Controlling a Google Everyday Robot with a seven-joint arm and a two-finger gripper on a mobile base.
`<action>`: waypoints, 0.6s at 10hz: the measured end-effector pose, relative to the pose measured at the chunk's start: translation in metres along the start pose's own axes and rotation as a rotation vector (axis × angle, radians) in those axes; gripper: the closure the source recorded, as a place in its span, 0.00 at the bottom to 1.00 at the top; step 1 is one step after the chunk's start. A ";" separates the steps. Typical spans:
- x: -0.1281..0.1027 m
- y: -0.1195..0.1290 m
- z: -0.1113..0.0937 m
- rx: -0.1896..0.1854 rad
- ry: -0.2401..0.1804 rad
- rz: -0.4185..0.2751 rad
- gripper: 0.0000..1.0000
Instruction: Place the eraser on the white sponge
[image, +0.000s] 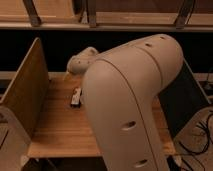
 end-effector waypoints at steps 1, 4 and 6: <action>0.001 -0.001 0.000 0.000 -0.001 0.010 0.20; 0.037 0.033 0.010 -0.073 0.032 0.213 0.20; 0.063 0.063 0.016 -0.131 0.082 0.315 0.20</action>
